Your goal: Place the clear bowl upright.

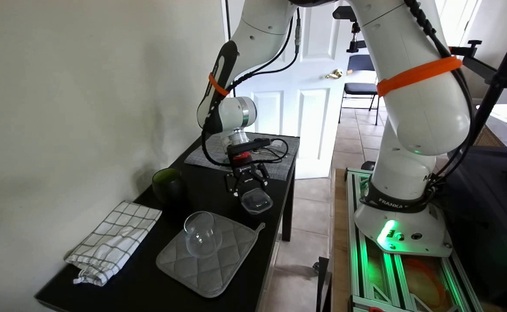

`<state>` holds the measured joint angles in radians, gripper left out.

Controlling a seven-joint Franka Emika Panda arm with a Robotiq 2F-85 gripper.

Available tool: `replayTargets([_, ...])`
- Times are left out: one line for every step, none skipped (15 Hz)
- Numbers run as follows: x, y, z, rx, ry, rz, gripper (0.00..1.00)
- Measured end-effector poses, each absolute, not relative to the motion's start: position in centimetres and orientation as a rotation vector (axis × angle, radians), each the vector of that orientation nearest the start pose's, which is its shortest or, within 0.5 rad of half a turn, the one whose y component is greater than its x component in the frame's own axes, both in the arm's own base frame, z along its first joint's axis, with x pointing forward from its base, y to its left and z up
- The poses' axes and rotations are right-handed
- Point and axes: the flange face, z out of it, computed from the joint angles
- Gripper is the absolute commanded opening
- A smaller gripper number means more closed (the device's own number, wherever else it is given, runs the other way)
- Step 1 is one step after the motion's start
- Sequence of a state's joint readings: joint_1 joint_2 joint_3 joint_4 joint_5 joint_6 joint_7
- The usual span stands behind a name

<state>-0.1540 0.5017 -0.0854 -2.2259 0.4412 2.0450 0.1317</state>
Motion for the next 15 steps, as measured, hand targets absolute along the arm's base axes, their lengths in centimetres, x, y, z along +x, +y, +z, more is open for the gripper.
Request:
replayTargets([45.1,-9.1,11.6,-2.526,0.952,0.898,0.75])
replayTargets([45.0,-9.1,11.7,-2.527,0.956,0.890,0.74])
replayTargets([45.0,-9.2,11.8,-2.527,0.959,0.882,0.66])
replayTargets([45.0,-9.2,11.9,-2.529,0.961,0.875,0.61])
replayTargets([45.1,-9.2,12.1,-2.532,0.962,0.865,0.61])
replayTargets([45.2,-9.3,12.3,-2.542,0.966,0.841,0.60])
replayTargets([45.2,-9.3,12.6,-2.555,0.967,0.819,0.60])
replayTargets([45.3,-9.4,12.9,-2.573,0.966,0.787,0.60])
replayTargets([45.5,-9.4,13.4,-2.596,0.963,0.751,0.60])
replayTargets([45.5,-9.3,13.8,-2.629,0.950,0.713,0.60])
replayTargets([45.7,-9.2,14.4,-2.671,0.930,0.667,0.60])
replayTargets([45.7,-9.1,15.0,-2.720,0.905,0.615,0.60])
replayTargets([45.8,-8.8,15.6,-2.770,0.875,0.562,0.60])
replayTargets([45.8,-8.5,16.3,-2.820,0.842,0.505,0.60])
replayTargets([45.8,-8.2,17.0,-2.868,0.808,0.444,0.60])
